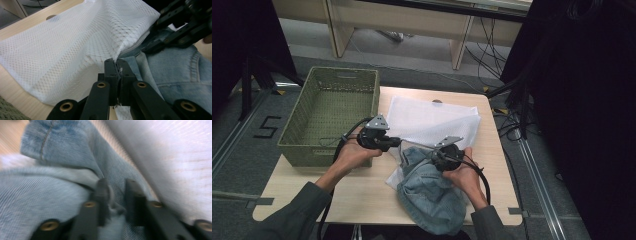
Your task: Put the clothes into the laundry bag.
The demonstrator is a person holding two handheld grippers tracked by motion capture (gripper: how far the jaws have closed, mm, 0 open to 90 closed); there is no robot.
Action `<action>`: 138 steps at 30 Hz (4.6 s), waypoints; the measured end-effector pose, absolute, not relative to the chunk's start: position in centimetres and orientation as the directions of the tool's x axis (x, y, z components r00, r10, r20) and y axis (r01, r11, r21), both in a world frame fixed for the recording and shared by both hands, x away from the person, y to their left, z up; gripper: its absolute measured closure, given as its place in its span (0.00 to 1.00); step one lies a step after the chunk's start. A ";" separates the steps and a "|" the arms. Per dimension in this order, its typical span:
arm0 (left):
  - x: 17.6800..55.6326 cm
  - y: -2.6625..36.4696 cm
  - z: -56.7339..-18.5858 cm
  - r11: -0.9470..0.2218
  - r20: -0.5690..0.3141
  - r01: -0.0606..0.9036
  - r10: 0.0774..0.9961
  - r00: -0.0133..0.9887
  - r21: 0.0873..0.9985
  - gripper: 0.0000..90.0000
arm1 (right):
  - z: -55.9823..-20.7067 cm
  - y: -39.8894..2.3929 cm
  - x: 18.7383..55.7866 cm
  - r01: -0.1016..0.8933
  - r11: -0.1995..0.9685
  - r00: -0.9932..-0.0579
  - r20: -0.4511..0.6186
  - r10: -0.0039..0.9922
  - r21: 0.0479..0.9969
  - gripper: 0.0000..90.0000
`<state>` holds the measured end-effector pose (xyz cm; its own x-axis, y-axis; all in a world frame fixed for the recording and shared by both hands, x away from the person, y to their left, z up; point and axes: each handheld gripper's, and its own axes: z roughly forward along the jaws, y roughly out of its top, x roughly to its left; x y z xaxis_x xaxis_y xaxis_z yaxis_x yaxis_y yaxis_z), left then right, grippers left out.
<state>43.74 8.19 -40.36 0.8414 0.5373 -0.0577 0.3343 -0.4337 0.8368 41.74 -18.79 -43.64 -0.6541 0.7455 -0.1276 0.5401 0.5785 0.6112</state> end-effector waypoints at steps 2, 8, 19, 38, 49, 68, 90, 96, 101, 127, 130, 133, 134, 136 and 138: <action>43.7 8.1 -40.4 -0.437 -0.057 0.334 0.535 0.843 0.835 0.96 | -42.4 -19.0 41.0 0.529 0.557 -0.676 -0.079 0.732 0.640 0.60; 43.8 8.2 -40.5 -0.431 -0.070 0.346 0.538 0.840 0.834 0.96 | -39.3 -17.9 38.2 0.401 0.538 -0.774 -0.040 0.632 0.741 0.49; 43.9 8.4 -40.6 -0.425 -0.082 0.354 0.538 0.839 0.833 0.96 | -38.1 -15.8 34.9 0.339 0.571 -0.854 -0.010 0.521 0.748 0.44; 43.7 8.1 -40.9 -0.439 -0.077 0.351 0.531 0.844 0.827 0.96 | -47.0 -13.3 35.0 0.347 0.755 -0.882 -0.081 0.464 0.556 0.80; 43.0 8.3 -39.6 -0.429 -0.064 0.325 0.519 0.853 0.843 0.97 | -40.8 -15.5 38.8 0.335 0.610 -0.713 -0.230 0.662 0.718 0.94; 39.5 8.2 -45.5 -0.539 -0.065 0.442 0.579 0.813 0.717 0.60 | -45.8 -15.7 41.3 0.436 0.632 -0.715 -0.180 0.675 0.641 0.87; 40.2 5.2 -50.5 -0.604 -0.043 0.449 0.565 0.824 0.658 0.82 | -45.3 -16.3 40.8 0.454 0.615 -0.718 -0.143 0.681 0.645 0.73; 37.4 4.5 -50.5 -0.675 0.043 0.356 0.498 0.866 0.647 0.96 | -45.1 -16.2 39.9 0.444 0.651 -0.752 -0.140 0.645 0.616 0.86; 36.2 4.6 -50.3 -0.692 0.052 0.335 0.473 0.879 0.640 0.96 | -45.7 -15.5 40.1 0.446 0.672 -0.750 -0.163 0.641 0.591 0.92; 35.8 4.7 -50.3 -0.688 0.009 0.358 0.468 0.883 0.631 0.94 | -42.9 -18.9 37.2 0.484 0.508 -0.722 -0.003 0.691 0.713 0.48; 35.9 4.7 -50.3 -0.686 0.006 0.360 0.468 0.884 0.633 0.94 | -44.8 -18.2 36.6 0.471 0.587 -0.773 -0.012 0.634 0.658 0.44; 36.0 4.7 -50.2 -0.694 0.010 0.350 0.457 0.889 0.629 0.94 | -47.0 -16.9 37.2 0.457 0.672 -0.788 -0.086 0.609 0.583 0.54; 35.9 4.7 -50.3 -0.689 0.006 0.357 0.464 0.886 0.630 0.95 | -47.7 -16.5 37.7 0.455 0.696 -0.792 -0.104 0.601 0.555 0.65; 35.9 4.7 -50.3 -0.693 0.008 0.354 0.461 0.887 0.628 0.95 | -48.4 -15.9 38.6 0.475 0.739 -0.789 -0.141 0.598 0.478 0.83; 35.9 4.6 -50.3 -0.692 0.011 0.353 0.462 0.887 0.629 0.95 | -48.5 -15.6 40.0 0.494 0.718 -0.766 -0.147 0.626 0.490 0.92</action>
<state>35.90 4.64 -50.26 0.8870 0.4616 0.0107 0.3527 -0.6924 0.6294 40.02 -15.65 -48.47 -0.7656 0.6263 -0.1471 0.4936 0.7185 0.4901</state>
